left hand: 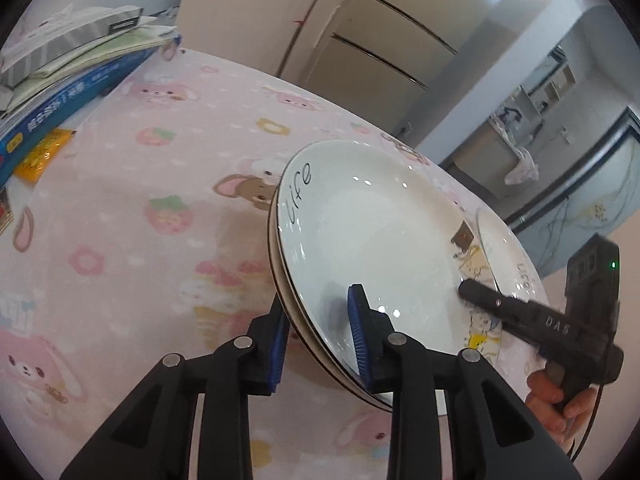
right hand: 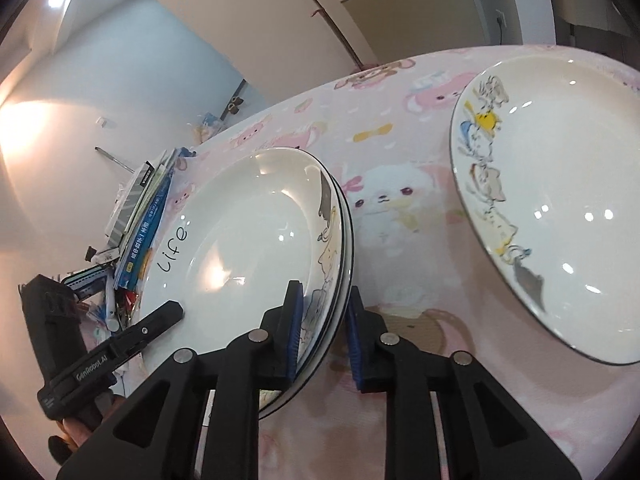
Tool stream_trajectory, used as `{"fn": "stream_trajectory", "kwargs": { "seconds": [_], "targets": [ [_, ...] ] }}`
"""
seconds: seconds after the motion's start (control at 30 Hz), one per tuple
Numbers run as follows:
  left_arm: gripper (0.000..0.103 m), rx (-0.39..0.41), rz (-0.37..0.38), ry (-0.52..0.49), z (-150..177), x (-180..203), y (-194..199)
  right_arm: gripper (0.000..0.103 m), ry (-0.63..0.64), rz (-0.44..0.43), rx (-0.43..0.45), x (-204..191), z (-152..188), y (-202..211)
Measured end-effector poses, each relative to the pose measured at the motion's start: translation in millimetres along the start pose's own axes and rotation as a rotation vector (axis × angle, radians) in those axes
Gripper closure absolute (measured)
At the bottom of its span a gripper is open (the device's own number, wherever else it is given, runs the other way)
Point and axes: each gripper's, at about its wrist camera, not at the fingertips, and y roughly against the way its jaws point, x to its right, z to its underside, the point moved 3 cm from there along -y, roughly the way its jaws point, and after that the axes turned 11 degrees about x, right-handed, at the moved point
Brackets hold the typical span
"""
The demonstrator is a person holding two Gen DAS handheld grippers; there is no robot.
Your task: Organize plates and bowls
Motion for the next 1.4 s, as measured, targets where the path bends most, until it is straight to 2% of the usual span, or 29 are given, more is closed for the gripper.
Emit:
{"fn": "stream_trajectory", "kwargs": {
  "seconds": [0.13,0.23,0.33,0.43,0.5,0.57,0.7,0.77,0.83,0.87,0.9,1.03,1.1,1.2,1.27,1.33,1.4],
  "targets": [
    [0.071,-0.047,0.036,0.003,6.6,6.0,-8.0,0.083,0.028,0.067,0.006,1.9,-5.0,10.4],
    [0.07,-0.052,0.025,-0.046,9.8,14.3,-10.5,0.082,0.032,0.117,-0.023,7.1,-3.6,8.4],
    [0.07,-0.045,0.013,-0.082,13.5,21.7,-9.6,0.081,0.005,0.131,-0.047,18.4,-2.4,5.8],
    [0.07,-0.071,0.014,-0.061,16.3,18.6,-11.5,0.081,0.007,0.138,-0.06,20.1,-2.1,5.0],
    [0.069,-0.074,-0.007,-0.084,17.6,21.0,-13.0,0.08,-0.002,0.137,-0.072,20.9,-0.5,4.1],
    [0.069,-0.034,-0.085,-0.195,15.9,31.6,-7.6,0.08,0.013,0.161,-0.081,19.6,-1.4,6.6],
    [0.069,0.095,-0.234,-0.363,14.6,53.8,15.3,0.08,0.034,0.189,-0.026,16.4,-11.3,23.8],
    [0.067,0.162,-0.257,-0.422,14.3,67.5,30.8,0.08,0.034,0.171,0.005,16.4,-18.9,35.6],
    [0.058,0.232,-0.227,-0.439,12.7,80.3,51.8,0.079,0.035,0.186,0.035,20.0,-24.7,46.0],
    [0.046,0.259,-0.197,-0.433,12.3,86.4,61.5,0.079,0.026,0.191,0.05,23.1,-28.9,52.1],
    [0.039,0.287,-0.152,-0.429,12.0,94.4,72.6,0.079,0.013,0.183,0.061,26.0,-32.9,57.0],
    [0.034,0.32,-0.062,-0.434,7.7,121.7,94.8,0.079,-0.037,0.189,0.155,42.8,-53.5,90.8],
    [0.021,0.329,-0.033,-0.432,0.0,140.0,93.3,0.078,-0.047,0.231,0.219,52.0,-62.7,109.1],
    [0.019,0.348,-0.002,-0.46,-11.6,171.0,89.9,0.07,-0.07,0.32,0.316,69.2,-74.9,133.1],
    [0.019,0.326,0.048,-0.513,-15.1,199.0,81.6,0.068,-0.096,0.362,0.348,83.7,-81.7,143.9],
    [0.018,0.306,0.064,-0.534,-18.9,222.7,70.2,0.068,-0.142,0.368,0.351,98.4,-86.1,149.2],
    [0.018,0.283,0.073,-0.479,-29.3,240.6,55.2,0.068,-0.184,0.349,0.356,110.9,-89.4,154.3]
  ]
}}
